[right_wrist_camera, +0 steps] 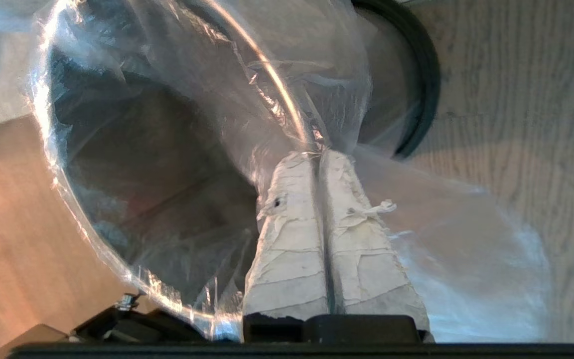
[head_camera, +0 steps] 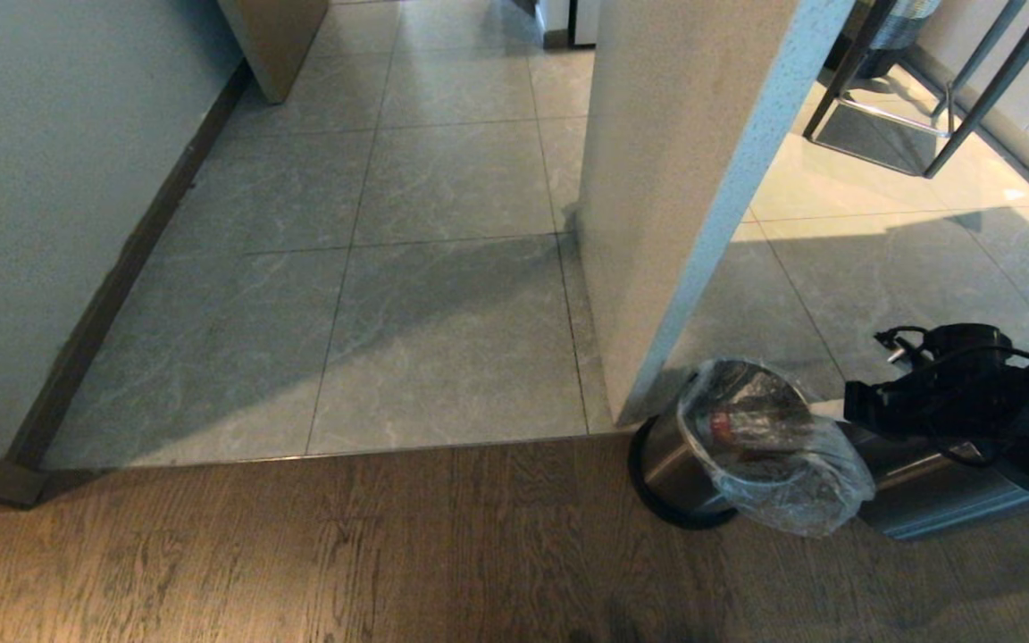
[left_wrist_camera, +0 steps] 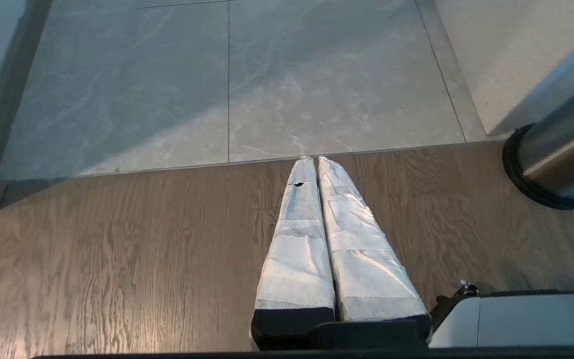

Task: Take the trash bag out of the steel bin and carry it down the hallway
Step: Pick up the trash bag

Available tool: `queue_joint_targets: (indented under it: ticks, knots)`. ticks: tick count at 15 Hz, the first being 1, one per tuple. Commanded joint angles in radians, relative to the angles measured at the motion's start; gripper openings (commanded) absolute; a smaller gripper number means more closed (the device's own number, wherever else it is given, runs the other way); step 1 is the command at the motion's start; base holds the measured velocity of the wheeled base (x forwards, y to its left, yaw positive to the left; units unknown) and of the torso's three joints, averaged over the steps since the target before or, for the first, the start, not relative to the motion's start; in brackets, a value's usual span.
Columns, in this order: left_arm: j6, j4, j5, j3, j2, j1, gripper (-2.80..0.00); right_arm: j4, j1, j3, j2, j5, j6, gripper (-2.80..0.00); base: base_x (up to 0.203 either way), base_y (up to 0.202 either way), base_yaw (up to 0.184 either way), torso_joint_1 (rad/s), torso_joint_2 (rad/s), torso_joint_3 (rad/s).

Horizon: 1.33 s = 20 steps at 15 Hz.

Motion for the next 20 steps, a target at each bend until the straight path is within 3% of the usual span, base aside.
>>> queue_joint_targets:
  ticks: [1,8,13,16,17,20]
  knots:
    - [0.000,0.000,0.000,0.000,0.000,0.000,-2.80,0.012,0.000,-0.001,-0.028,0.003,0.001,-2.80,0.000,0.000,0.000,0.000,0.00,0.000]
    - [0.000,0.000,0.000,0.000,-0.002,0.000,-2.80,0.066,0.020,0.034,-0.143,0.003,0.000,-2.80,0.000,0.000,0.000,0.000,0.00,0.000]
    - [0.000,0.000,0.000,0.000,0.000,0.000,-2.80,0.080,0.081,0.087,-0.195,-0.013,0.011,-2.80,0.000,0.000,0.000,0.000,0.00,0.000]
    - [0.000,0.000,0.000,0.000,-0.001,0.000,-2.80,0.090,0.012,0.173,-0.231,-0.059,0.010,-2.80,0.000,0.000,0.000,0.000,0.00,0.000]
    - [0.000,0.000,0.000,0.000,0.000,0.000,-2.80,0.097,-0.021,0.186,-0.250,-0.061,0.009,0.00,0.000,0.000,0.000,0.000,0.00,0.000]
    - [0.000,0.000,0.000,0.000,0.000,0.000,-2.80,0.125,-0.101,0.244,-0.288,-0.062,0.005,0.00,0.000,0.000,0.000,0.000,0.00,0.000]
